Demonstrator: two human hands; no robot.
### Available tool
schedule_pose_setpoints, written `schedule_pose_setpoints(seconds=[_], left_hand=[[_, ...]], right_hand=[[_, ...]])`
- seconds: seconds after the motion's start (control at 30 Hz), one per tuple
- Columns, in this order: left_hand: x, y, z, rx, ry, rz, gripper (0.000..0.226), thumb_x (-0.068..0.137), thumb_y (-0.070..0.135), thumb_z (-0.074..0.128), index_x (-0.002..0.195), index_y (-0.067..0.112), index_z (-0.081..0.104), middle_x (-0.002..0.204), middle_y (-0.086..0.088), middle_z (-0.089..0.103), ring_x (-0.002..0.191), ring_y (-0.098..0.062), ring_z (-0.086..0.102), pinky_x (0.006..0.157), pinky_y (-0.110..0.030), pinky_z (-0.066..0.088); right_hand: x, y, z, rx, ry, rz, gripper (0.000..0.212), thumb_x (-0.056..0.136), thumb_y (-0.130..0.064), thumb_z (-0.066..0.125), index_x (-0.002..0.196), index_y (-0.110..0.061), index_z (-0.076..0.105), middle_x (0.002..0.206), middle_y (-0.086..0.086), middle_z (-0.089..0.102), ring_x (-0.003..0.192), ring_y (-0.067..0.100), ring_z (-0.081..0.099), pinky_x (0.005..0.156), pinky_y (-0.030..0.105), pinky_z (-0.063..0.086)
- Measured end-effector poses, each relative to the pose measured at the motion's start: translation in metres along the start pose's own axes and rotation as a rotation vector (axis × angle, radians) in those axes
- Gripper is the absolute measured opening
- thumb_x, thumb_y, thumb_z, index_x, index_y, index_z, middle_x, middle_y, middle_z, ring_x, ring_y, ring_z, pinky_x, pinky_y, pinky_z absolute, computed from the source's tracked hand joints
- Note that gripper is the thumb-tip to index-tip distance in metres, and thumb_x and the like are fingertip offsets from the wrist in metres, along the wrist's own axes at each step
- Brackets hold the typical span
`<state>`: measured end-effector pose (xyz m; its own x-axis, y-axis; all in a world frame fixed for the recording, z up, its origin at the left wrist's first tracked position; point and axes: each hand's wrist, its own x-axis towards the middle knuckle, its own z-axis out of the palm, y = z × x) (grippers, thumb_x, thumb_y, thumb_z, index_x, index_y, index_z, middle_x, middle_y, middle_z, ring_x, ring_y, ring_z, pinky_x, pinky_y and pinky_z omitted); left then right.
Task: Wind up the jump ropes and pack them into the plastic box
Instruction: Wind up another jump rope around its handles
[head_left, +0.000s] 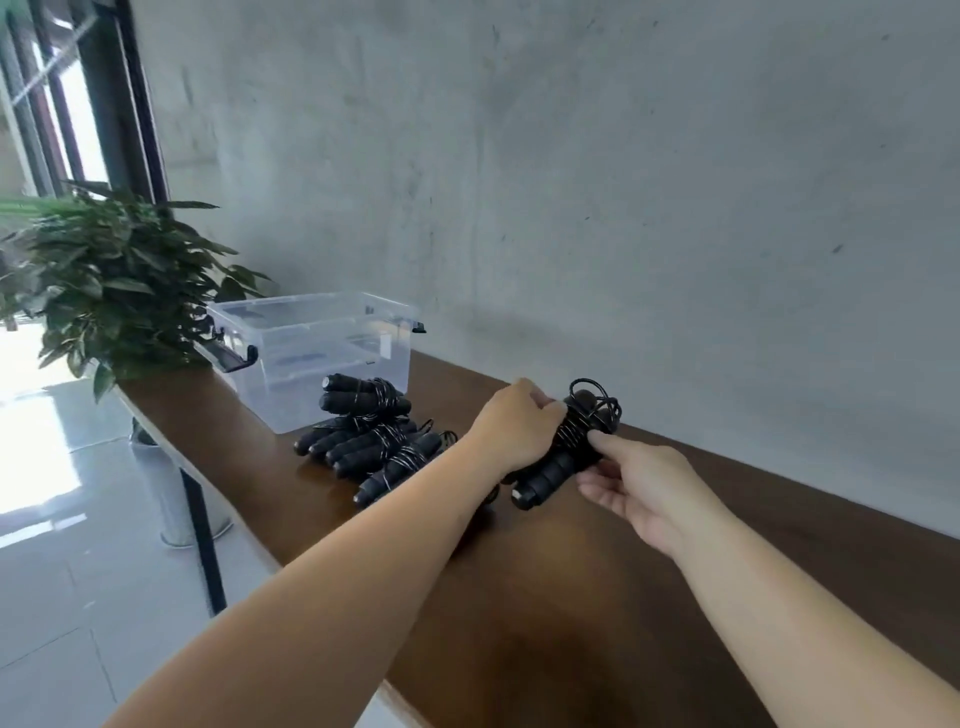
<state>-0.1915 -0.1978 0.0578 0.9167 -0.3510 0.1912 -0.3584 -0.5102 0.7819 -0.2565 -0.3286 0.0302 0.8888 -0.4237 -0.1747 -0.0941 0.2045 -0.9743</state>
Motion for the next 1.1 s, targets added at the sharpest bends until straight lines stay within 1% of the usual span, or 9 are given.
schedule_pose_setpoints(seconds=[0.07,0.17,0.4,0.57,0.67,0.77,0.83,0.93,1.1], left_hand=[[0.006,-0.019,-0.025,0.044,0.065,-0.007,0.024,0.096,0.036,0.052,0.107,0.017,0.059,0.108,-0.001,0.059,0.095,-0.018,0.054,0.075,-0.028,0.039],[0.013,-0.046,-0.063,0.077,0.112,-0.03,0.021,0.096,0.032,0.054,0.107,0.017,0.065,0.097,0.003,0.063,0.093,-0.018,0.059,0.078,-0.028,0.045],[0.037,-0.106,-0.121,0.167,0.161,-0.096,0.02,0.094,0.025,0.06,0.111,0.021,0.07,0.113,0.003,0.068,0.103,-0.014,0.06,0.089,-0.026,0.046],[0.051,-0.132,-0.129,0.213,0.178,-0.095,0.026,0.096,0.02,0.057,0.119,0.017,0.068,0.119,-0.001,0.067,0.112,-0.017,0.059,0.09,-0.022,0.042],[0.057,-0.145,-0.124,0.294,0.177,-0.072,0.033,0.096,0.02,0.055,0.127,0.017,0.063,0.129,-0.001,0.063,0.12,-0.019,0.055,0.098,-0.025,0.04],[0.059,-0.159,-0.116,0.397,0.165,-0.057,0.037,0.095,0.02,0.054,0.132,0.019,0.059,0.139,-0.002,0.055,0.123,-0.021,0.052,0.1,-0.027,0.039],[0.058,-0.167,-0.111,0.443,0.171,-0.044,0.037,0.095,0.022,0.054,0.132,0.021,0.059,0.141,0.001,0.051,0.126,-0.02,0.05,0.102,-0.029,0.038],[0.057,-0.172,-0.109,0.458,0.183,-0.024,0.037,0.094,0.023,0.055,0.131,0.021,0.059,0.141,0.002,0.049,0.127,-0.02,0.048,0.105,-0.031,0.037],[0.057,-0.172,-0.109,0.453,0.197,-0.004,0.035,0.093,0.02,0.054,0.127,0.02,0.061,0.138,0.001,0.05,0.126,-0.02,0.046,0.104,-0.032,0.038]], right_hand=[[0.009,0.001,0.032,0.018,-0.04,0.002,0.019,0.093,-0.017,0.066,0.1,0.001,0.062,0.085,0.014,0.061,0.06,0.018,0.065,0.054,0.025,0.057],[0.024,0.006,0.08,0.02,-0.093,0.017,0.022,0.093,-0.015,0.066,0.103,0.004,0.061,0.086,0.015,0.06,0.064,0.022,0.068,0.064,0.029,0.061],[0.063,0.025,0.161,-0.028,-0.15,0.083,0.023,0.09,-0.013,0.069,0.106,0.003,0.063,0.095,0.019,0.065,0.068,0.025,0.074,0.065,0.029,0.062],[0.086,0.033,0.189,-0.099,-0.14,0.069,0.03,0.088,-0.013,0.071,0.109,0.004,0.059,0.094,0.019,0.066,0.069,0.025,0.074,0.069,0.031,0.062],[0.095,0.037,0.196,-0.149,-0.135,0.081,0.024,0.089,-0.013,0.07,0.104,0.002,0.057,0.096,0.018,0.067,0.064,0.023,0.073,0.069,0.031,0.062],[0.103,0.041,0.198,-0.244,-0.101,0.086,0.021,0.089,-0.012,0.069,0.101,0.002,0.06,0.08,0.013,0.071,0.064,0.021,0.074,0.076,0.032,0.061],[0.106,0.042,0.198,-0.324,-0.084,0.065,0.023,0.088,-0.014,0.069,0.1,0.004,0.062,0.065,0.009,0.07,0.061,0.02,0.073,0.065,0.026,0.06],[0.102,0.04,0.198,-0.418,-0.101,0.069,0.022,0.09,-0.014,0.068,0.098,0.005,0.062,0.066,0.011,0.07,0.05,0.017,0.067,0.037,0.016,0.042],[0.098,0.039,0.199,-0.442,-0.155,0.07,0.022,0.093,-0.013,0.064,0.103,0.007,0.06,0.075,0.015,0.07,0.039,0.012,0.062,0.032,0.014,0.036]])
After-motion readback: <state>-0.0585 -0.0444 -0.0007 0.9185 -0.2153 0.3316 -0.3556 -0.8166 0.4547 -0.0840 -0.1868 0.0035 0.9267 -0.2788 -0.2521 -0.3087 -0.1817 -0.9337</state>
